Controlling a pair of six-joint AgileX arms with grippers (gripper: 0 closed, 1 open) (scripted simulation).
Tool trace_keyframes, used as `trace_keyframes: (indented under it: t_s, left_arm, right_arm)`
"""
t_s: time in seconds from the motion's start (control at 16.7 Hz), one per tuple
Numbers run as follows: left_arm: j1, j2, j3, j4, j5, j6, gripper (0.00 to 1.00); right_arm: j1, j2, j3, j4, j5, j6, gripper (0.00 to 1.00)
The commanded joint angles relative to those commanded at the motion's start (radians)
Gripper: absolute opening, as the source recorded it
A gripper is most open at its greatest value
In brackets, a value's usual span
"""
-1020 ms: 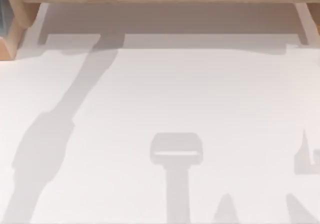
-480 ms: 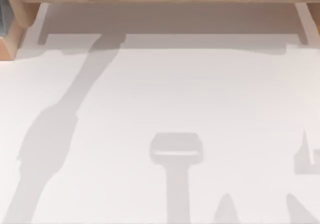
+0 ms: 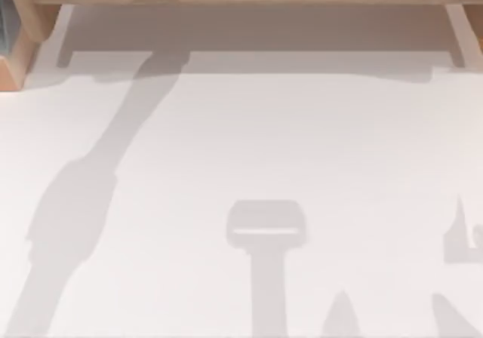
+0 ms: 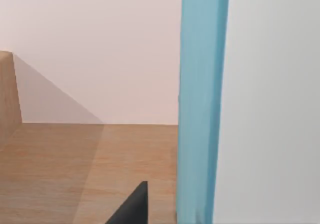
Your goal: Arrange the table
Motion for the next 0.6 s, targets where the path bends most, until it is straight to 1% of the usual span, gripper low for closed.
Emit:
trace_keyframes:
  t_s: [0.48,0.54,0.6]
  left_arm:
    - [0.0,0.0,0.0,0.0,0.0,0.0,0.02]
    - [0.0,0.0,0.0,0.0,0.0,0.0,0.0]
    - [0.0,0.0,0.0,0.0,0.0,0.0,0.0]
  right_arm:
    - [0.0,0.0,0.0,0.0,0.0,0.0,1.0]
    - [0.0,0.0,0.0,0.0,0.0,0.0,1.0]
    - [0.0,0.0,0.0,0.0,0.0,0.0,1.0]
